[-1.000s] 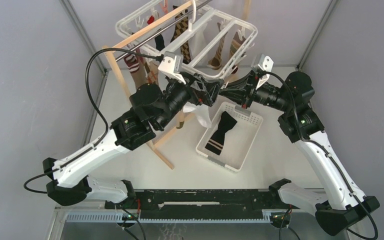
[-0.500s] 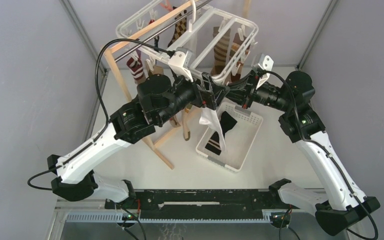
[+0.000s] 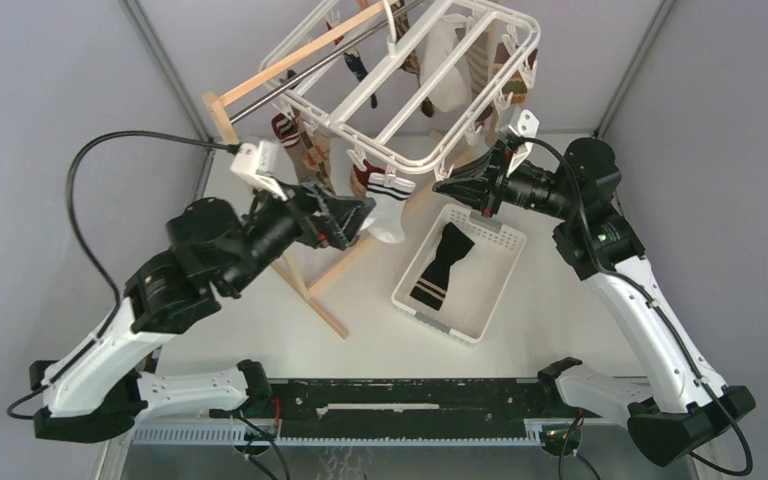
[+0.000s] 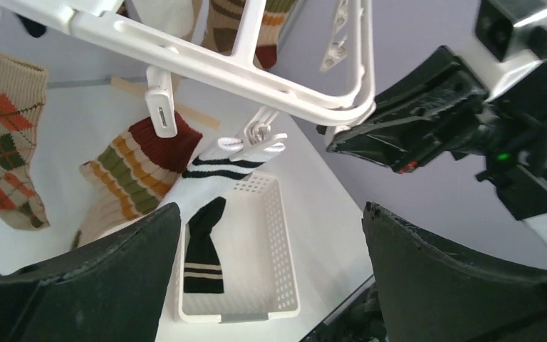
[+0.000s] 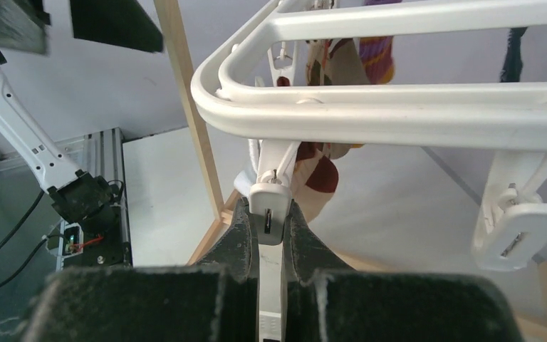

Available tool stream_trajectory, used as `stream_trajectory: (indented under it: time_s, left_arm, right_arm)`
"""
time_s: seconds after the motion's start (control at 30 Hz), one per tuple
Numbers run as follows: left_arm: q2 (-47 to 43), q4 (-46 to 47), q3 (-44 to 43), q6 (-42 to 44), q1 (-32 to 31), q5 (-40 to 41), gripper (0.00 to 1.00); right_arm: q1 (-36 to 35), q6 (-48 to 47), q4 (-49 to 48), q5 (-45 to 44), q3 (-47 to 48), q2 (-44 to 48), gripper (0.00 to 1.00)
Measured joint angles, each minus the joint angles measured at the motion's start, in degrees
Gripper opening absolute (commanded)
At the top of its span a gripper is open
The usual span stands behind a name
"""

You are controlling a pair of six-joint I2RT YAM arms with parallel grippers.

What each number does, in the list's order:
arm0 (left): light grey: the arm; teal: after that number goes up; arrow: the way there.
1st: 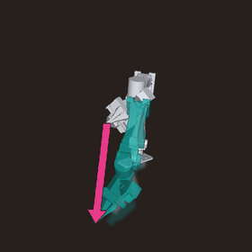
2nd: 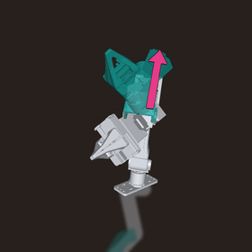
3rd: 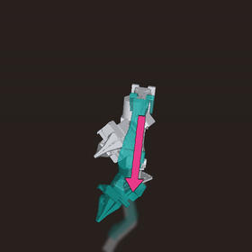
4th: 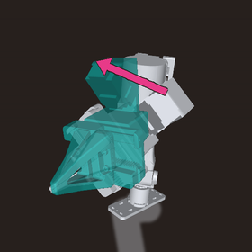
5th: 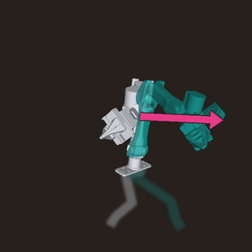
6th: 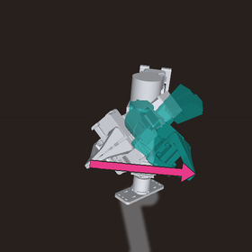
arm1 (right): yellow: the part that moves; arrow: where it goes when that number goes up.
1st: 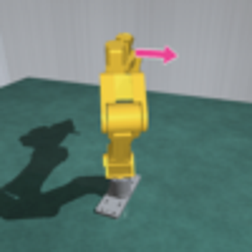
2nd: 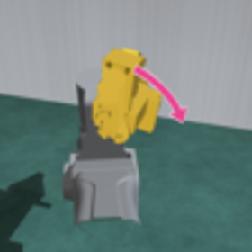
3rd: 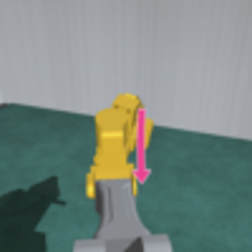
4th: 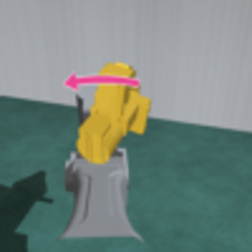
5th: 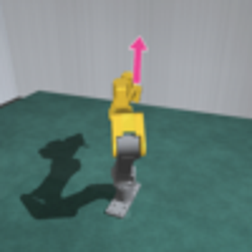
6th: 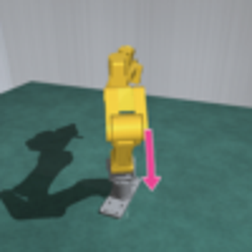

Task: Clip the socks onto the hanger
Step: Rotate the hanger at the clothesline, then open the clamp at the hanger.

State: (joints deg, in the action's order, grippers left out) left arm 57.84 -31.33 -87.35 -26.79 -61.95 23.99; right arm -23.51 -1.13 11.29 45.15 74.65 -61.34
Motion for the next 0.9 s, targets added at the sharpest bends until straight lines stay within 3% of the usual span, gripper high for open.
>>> stream_trajectory:
  time_s: [0.27, 0.6, 0.9]
  left_arm:
    - [-5.55, 2.38, 1.55, -3.04, 0.0, -6.25, 0.97]
    - [7.06, 10.6, 1.42, -3.23, 0.0, -12.35, 1.0]
    - [10.47, 14.99, 1.42, -1.38, 0.0, -9.9, 1.0]
  right_arm:
    - [0.13, 0.11, 0.11, 0.39, 0.0, -1.55, 0.0]
    - [-0.26, 1.05, 0.35, 0.48, 0.11, -1.53, 0.0]
    - [-1.42, 1.2, 1.05, 0.39, 0.5, -1.27, 0.0]
